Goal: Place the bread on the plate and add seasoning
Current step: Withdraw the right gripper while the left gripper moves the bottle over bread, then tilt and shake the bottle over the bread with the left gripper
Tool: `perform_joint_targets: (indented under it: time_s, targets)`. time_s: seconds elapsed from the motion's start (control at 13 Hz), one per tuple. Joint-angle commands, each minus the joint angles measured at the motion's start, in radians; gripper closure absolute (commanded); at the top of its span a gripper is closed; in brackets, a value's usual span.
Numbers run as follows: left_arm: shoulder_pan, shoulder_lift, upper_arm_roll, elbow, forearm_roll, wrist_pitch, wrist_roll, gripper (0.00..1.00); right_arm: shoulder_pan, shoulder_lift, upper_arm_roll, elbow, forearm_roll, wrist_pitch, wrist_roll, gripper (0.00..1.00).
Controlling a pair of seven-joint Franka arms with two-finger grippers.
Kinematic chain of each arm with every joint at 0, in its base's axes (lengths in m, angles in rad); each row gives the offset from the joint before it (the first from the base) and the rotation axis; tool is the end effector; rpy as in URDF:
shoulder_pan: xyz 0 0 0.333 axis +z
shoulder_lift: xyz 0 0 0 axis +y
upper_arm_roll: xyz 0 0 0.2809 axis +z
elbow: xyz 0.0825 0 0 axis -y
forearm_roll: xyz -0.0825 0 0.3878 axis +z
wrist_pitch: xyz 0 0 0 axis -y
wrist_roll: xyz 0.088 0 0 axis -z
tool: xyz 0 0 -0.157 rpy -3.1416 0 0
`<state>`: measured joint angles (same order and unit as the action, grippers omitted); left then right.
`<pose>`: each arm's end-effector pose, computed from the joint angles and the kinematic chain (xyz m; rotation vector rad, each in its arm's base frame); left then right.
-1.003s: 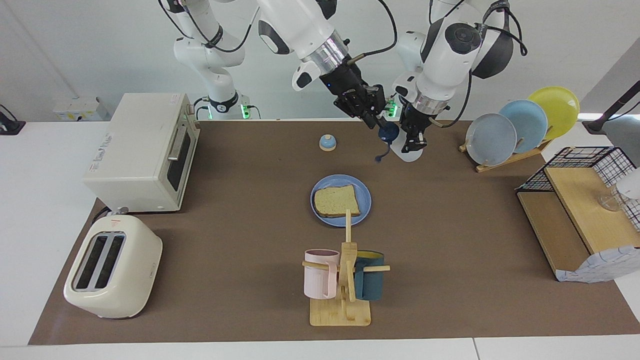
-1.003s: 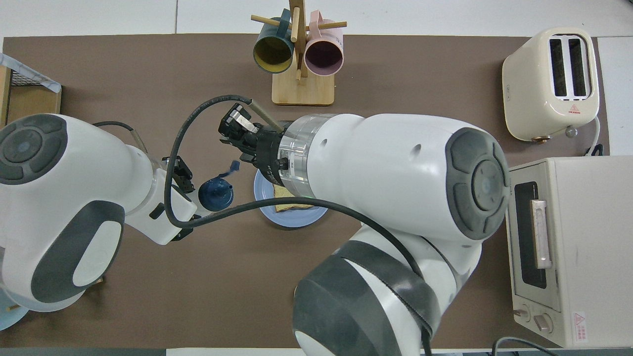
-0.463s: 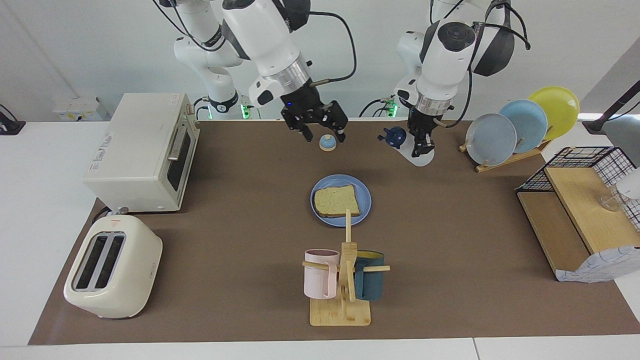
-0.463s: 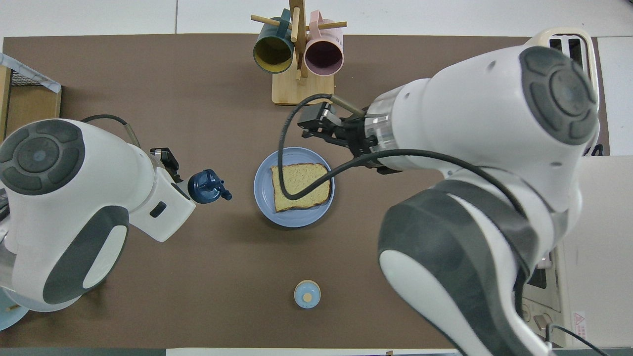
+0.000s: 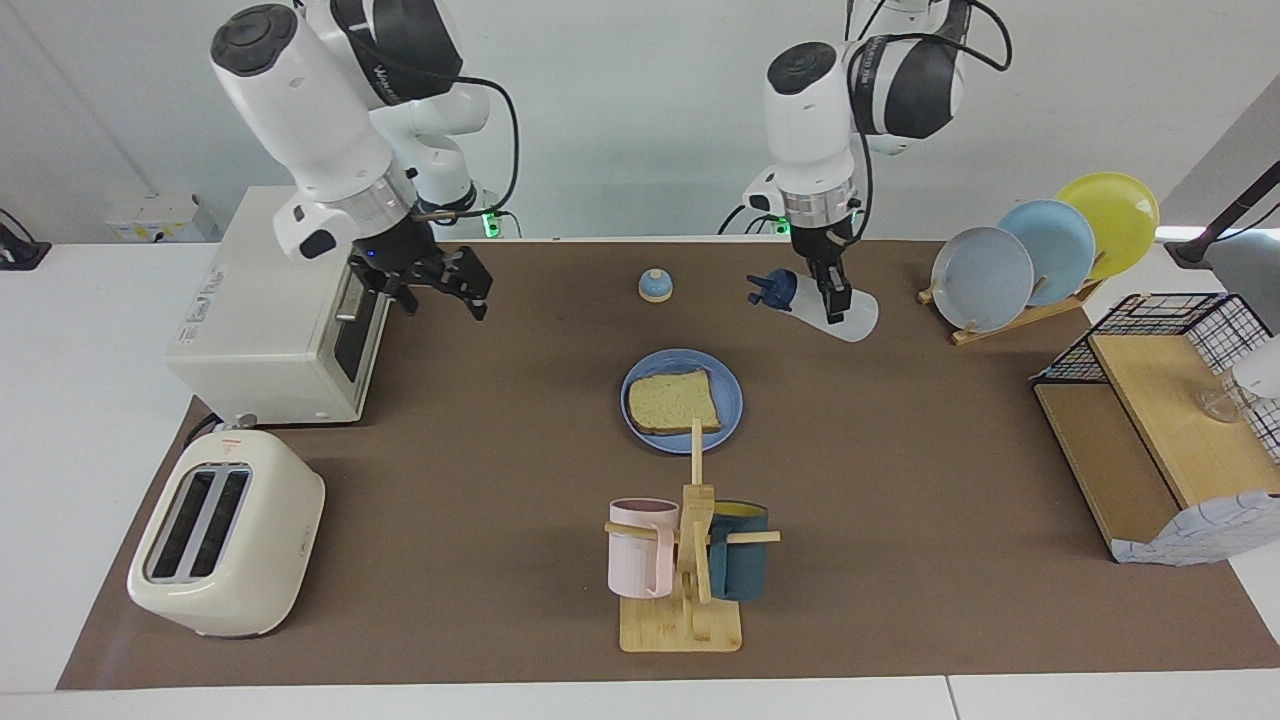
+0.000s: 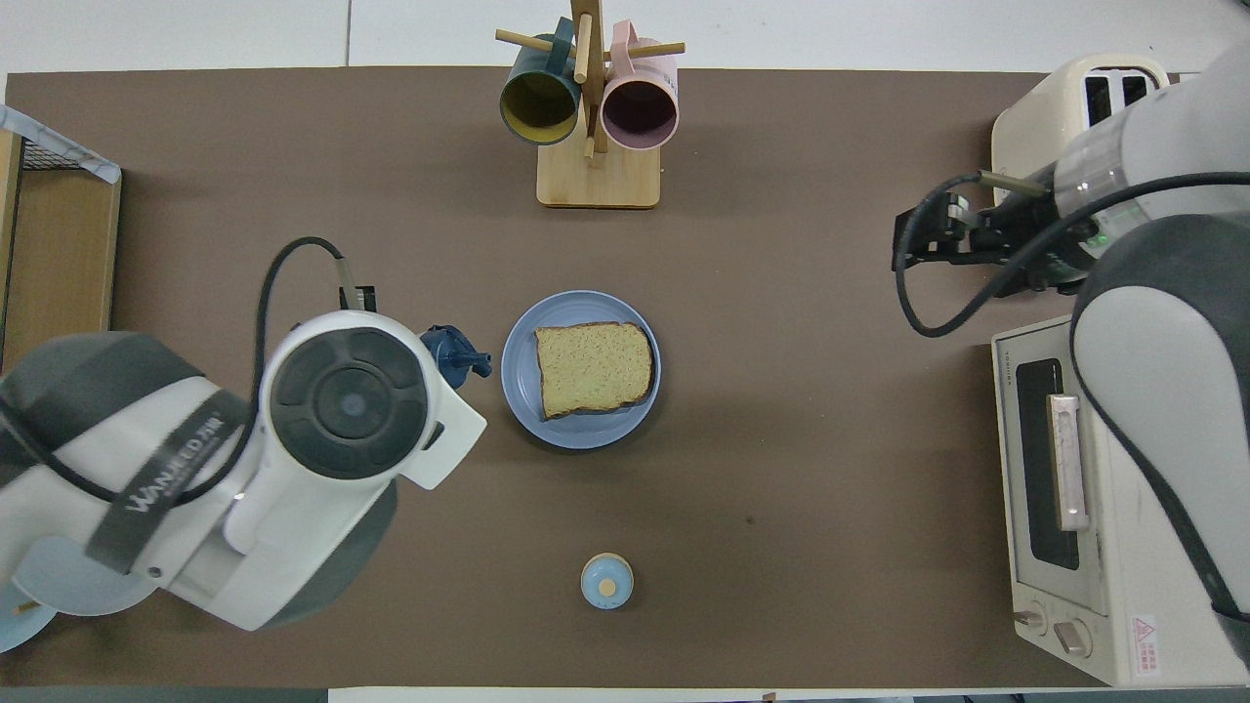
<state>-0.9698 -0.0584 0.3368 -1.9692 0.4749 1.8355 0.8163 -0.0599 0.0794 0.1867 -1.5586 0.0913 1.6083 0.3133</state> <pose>0.4710 -0.2711 0.4140 -1.8945 1.9410 0.1583 0.5740 0.0844 0.5048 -3.0295 0.2911 0.0773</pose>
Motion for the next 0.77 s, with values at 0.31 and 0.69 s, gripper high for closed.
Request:
perform_joint_targets:
  time_s: [0.31, 0.69]
  targets:
    - [-0.150, 0.287, 0.011, 0.150, 0.279, -0.084, -0.164, 1.00, -0.006, -0.059, -0.170, -0.006, -0.130, -0.105, -0.244, 0.00]
    - [-0.179, 0.493, 0.013, 0.260, 0.434, -0.125, -0.229, 1.00, 0.002, -0.096, -0.213, -0.046, -0.111, -0.128, -0.257, 0.00]
